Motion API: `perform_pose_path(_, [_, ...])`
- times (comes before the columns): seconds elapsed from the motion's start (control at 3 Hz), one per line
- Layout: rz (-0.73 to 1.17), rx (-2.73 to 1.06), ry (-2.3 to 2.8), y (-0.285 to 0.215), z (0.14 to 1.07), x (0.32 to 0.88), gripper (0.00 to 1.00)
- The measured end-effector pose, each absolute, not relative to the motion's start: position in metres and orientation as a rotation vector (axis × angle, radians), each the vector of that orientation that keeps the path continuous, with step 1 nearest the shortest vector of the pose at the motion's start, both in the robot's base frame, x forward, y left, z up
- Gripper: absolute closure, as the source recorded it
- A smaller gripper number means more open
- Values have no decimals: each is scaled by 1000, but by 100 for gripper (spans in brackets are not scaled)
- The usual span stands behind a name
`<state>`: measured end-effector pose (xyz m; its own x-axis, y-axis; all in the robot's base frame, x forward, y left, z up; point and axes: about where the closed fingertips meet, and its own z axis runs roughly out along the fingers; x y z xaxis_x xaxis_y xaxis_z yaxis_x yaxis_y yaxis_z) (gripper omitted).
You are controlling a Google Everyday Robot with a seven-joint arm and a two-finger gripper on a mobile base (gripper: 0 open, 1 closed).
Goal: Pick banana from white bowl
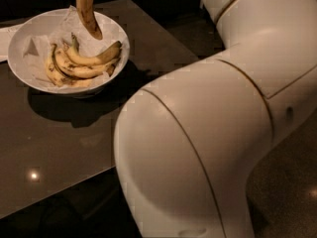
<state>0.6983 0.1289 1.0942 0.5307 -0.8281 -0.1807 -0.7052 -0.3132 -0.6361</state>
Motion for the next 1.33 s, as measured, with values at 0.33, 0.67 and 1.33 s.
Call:
perform_pose_path(0.33, [-260, -1983, 1295, 108, 1114, 685, 100])
perform_pose_path(0.67, [-247, -1998, 1319, 102, 1099, 678, 100])
perform_pose_path(1.33, [-313, -1912, 1342, 96, 1133, 660, 100])
